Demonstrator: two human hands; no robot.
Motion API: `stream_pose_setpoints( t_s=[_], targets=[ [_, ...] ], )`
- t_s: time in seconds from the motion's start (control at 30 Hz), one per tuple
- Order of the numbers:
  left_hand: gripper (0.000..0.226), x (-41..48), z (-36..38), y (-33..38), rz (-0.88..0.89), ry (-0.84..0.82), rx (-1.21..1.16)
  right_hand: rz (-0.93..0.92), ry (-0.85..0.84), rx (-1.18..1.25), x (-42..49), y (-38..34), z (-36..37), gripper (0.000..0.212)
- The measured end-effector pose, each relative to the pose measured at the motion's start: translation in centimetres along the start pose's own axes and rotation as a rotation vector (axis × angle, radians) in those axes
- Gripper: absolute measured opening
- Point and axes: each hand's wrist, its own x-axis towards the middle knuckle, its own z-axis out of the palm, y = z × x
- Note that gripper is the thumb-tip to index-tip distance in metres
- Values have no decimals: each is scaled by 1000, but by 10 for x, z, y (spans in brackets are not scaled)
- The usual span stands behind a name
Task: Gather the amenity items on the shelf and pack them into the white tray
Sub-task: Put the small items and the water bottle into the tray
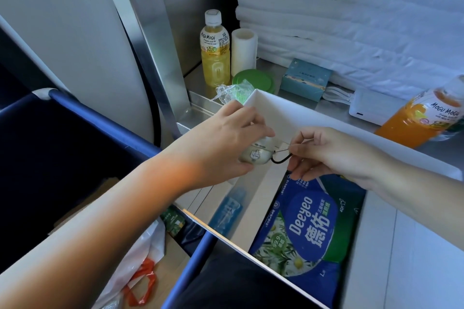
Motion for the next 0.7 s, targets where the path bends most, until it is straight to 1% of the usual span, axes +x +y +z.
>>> stream_pose_setpoints(
  t_s=[0.13,0.27,0.37,0.47,0.53,0.63,0.7],
  targets=[
    [55,1,6,9,14,-37,184,-12,31,1,-1,1,0,11],
    [56,2,14,12,41,-113,270,4,17,-23,-2,4,-2,11],
    [52,4,15,11,42,-145,280,21,1,-20,-1,8,-1,11],
    [47,7,15,8,127,-178,367,75,-49,-28,2,9,-4,10],
    [45,10,15,7,129,-223,367,103,-64,-30,4,10,-7,9],
    [46,14,18,7,124,-230,360,88,-26,-40,9,12,-8,10],
    [51,14,22,9,67,-259,309,73,13,-43,12,15,-6,11]
  ],
)
